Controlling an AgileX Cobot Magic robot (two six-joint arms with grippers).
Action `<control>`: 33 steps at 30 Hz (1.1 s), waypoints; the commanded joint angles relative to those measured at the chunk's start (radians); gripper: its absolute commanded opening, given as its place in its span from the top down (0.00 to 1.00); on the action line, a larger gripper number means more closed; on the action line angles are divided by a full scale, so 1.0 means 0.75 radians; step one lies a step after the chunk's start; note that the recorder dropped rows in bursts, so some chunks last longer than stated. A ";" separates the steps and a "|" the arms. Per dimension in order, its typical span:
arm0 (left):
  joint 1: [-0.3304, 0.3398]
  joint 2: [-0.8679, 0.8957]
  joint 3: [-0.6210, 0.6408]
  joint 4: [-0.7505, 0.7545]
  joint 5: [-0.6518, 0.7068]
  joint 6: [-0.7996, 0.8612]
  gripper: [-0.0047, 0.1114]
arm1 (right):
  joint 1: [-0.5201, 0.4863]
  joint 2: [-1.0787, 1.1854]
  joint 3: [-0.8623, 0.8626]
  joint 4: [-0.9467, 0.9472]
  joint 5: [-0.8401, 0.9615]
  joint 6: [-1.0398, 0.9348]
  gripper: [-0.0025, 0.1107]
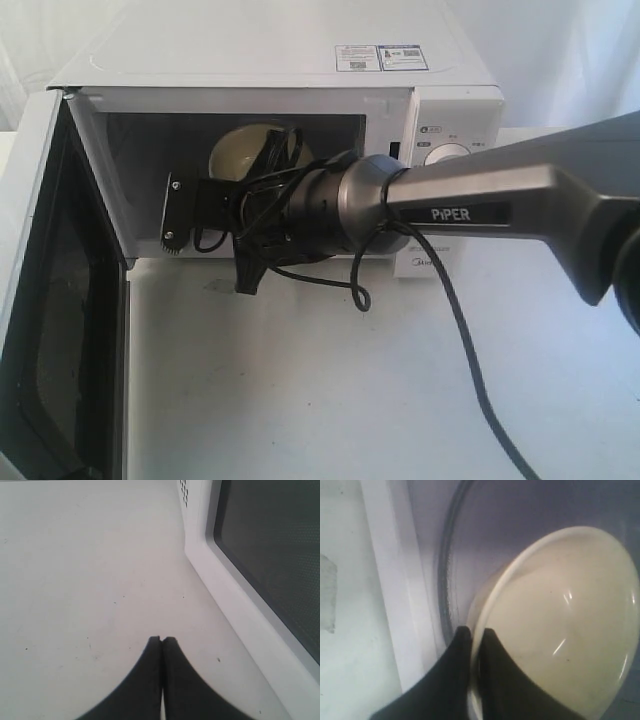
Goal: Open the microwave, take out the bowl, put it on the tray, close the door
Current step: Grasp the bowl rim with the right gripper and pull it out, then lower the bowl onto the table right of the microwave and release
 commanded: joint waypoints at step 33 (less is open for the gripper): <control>-0.010 -0.005 0.005 -0.004 0.004 -0.004 0.96 | 0.199 -0.433 0.472 0.992 0.778 0.062 0.98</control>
